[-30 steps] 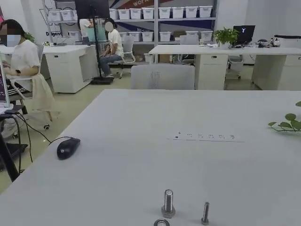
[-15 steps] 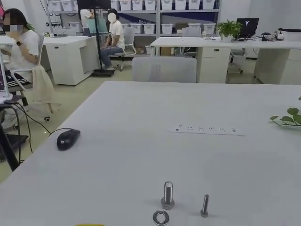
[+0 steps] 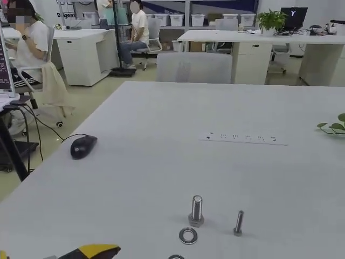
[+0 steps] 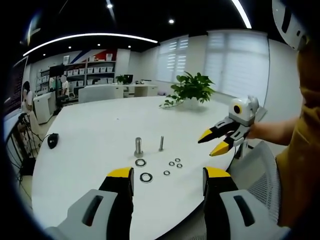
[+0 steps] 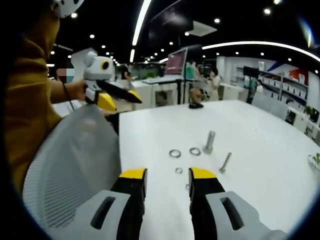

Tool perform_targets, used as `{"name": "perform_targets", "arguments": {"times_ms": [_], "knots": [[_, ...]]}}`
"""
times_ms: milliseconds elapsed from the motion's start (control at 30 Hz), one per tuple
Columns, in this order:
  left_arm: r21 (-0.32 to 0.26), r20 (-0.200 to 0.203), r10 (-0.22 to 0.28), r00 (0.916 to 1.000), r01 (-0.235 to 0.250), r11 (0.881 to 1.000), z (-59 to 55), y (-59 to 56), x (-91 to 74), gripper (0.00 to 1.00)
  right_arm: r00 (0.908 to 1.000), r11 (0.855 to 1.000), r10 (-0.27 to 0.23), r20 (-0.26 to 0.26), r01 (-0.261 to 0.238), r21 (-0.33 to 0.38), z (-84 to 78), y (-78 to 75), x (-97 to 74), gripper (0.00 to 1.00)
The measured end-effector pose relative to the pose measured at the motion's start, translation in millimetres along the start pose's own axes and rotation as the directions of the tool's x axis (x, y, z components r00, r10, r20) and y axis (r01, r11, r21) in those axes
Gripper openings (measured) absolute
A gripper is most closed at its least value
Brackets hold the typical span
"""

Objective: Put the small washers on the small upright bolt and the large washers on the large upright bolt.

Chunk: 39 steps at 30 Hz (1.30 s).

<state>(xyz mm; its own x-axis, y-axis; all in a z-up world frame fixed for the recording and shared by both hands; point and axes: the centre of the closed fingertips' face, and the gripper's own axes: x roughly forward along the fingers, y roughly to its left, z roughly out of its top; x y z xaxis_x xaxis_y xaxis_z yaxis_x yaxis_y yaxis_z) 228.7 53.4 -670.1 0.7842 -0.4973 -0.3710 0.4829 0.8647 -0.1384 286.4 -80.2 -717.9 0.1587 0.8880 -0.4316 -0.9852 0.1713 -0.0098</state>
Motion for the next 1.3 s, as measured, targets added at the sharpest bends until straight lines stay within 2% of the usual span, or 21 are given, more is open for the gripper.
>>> {"name": "perform_targets", "arguments": {"times_ms": [200,267,400,533,600,667,733,800,833,900,1000,1033,1100,1133,1167,1200,1233,1267,1300], "knots": [[-0.006,0.011,0.008,0.9999,-0.008,1.000,-1.0,0.7,3.1,0.54,0.9990,1.000,0.024,-0.039,-0.025,-0.006,1.0,-2.3,4.4,0.35],[0.001,0.003,0.019,0.9998,-0.019,1.000,-2.7,2.4,3.7,0.54,0.9974,0.999,0.028,-0.066,-0.029,-0.016,-1.2,-2.9,6.9,0.35],[0.000,0.017,0.021,0.9996,-0.021,1.000,0.4,2.4,5.3,0.54,0.9944,0.999,0.046,-0.096,-0.048,-0.016,-4.4,-5.3,9.8,0.34],[-0.002,0.023,0.024,0.9994,-0.024,1.000,1.3,3.4,6.9,0.54,0.9847,0.996,0.062,-0.163,-0.070,-0.047,-10.8,-12.6,12.7,0.34],[-0.005,0.021,0.022,0.9995,-0.022,1.000,0.3,3.7,8.4,0.54,0.9776,0.993,0.088,-0.191,-0.101,-0.058,-11.9,-14.3,16.1,0.34],[-0.007,0.017,0.023,0.9996,-0.023,1.000,-0.4,5.0,10.0,0.54,0.9647,0.988,0.107,-0.241,-0.131,-0.084,-15.9,-17.8,20.2,0.34],[-0.010,0.018,0.023,0.9996,-0.023,1.000,0.1,6.2,11.5,0.54,0.9569,0.986,0.124,-0.263,-0.149,-0.079,-17.0,-20.8,26.3,0.33],[-0.014,0.019,0.029,0.9994,-0.029,0.999,1.1,8.4,12.5,0.54,0.9427,0.983,0.146,-0.300,-0.171,-0.060,-21.4,-23.2,32.1,0.32],[-0.017,0.023,0.031,0.9992,-0.031,0.999,2.2,9.3,12.7,0.54,0.9357,0.980,0.152,-0.318,-0.185,-0.078,-23.2,-24.2,34.6,0.31],[-0.022,0.027,0.033,0.9991,-0.032,0.999,3.6,11.2,13.4,0.54,0.9117,0.969,0.175,-0.372,-0.226,-0.096,-29.6,-24.7,39.0,0.28],[-0.029,0.024,0.038,0.9990,-0.037,0.999,3.0,15.6,14.3,0.54,0.8827,0.959,0.205,-0.423,-0.268,-0.096,-37.9,-25.9,47.7,0.27],[-0.033,0.023,0.042,0.9989,-0.041,0.999,2.9,18.0,14.6,0.54,0.8623,0.947,0.218,-0.457,-0.301,-0.116,-42.6,-25.1,49.7,0.27],[-0.035,0.023,0.046,0.9987,-0.045,0.998,3.3,20.0,14.7,0.55,0.8301,0.932,0.234,-0.506,-0.339,-0.125,-50.3,-23.8,52.4,0.27],[-0.036,0.025,0.047,0.9986,-0.046,0.998,3.8,21.0,14.8,0.55,0.8247,0.930,0.235,-0.514,-0.345,-0.127,-51.8,-23.7,52.9,0.27],[-0.041,0.028,0.051,0.9983,-0.049,0.998,4.6,22.6,15.2,0.55,0.8110,0.922,0.246,-0.531,-0.365,-0.131,-55.0,-22.5,54.4,0.27],[-0.043,0.029,0.052,0.9982,-0.051,0.998,4.9,23.3,15.7,0.55,0.8044,0.918,0.246,-0.541,-0.373,-0.136,-56.9,-22.8,55.5,0.27],[-0.043,0.029,0.056,0.9980,-0.055,0.998,4.7,24.6,16.6,0.55,0.7922,0.912,0.236,-0.563,-0.380,-0.154,-60.9,-25.2,56.2,0.27],[-0.042,0.026,0.060,0.9979,-0.058,0.997,4.1,25.8,17.3,0.55,0.7868,0.904,0.229,-0.573,-0.391,-0.175,-62.5,-26.8,57.0,0.26],[-0.047,0.024,0.061,0.9978,-0.060,0.997,3.5,26.8,17.9,0.55,0.7854,0.903,0.231,-0.574,-0.392,-0.174,-63.5,-26.8,59.1,0.26]]}}
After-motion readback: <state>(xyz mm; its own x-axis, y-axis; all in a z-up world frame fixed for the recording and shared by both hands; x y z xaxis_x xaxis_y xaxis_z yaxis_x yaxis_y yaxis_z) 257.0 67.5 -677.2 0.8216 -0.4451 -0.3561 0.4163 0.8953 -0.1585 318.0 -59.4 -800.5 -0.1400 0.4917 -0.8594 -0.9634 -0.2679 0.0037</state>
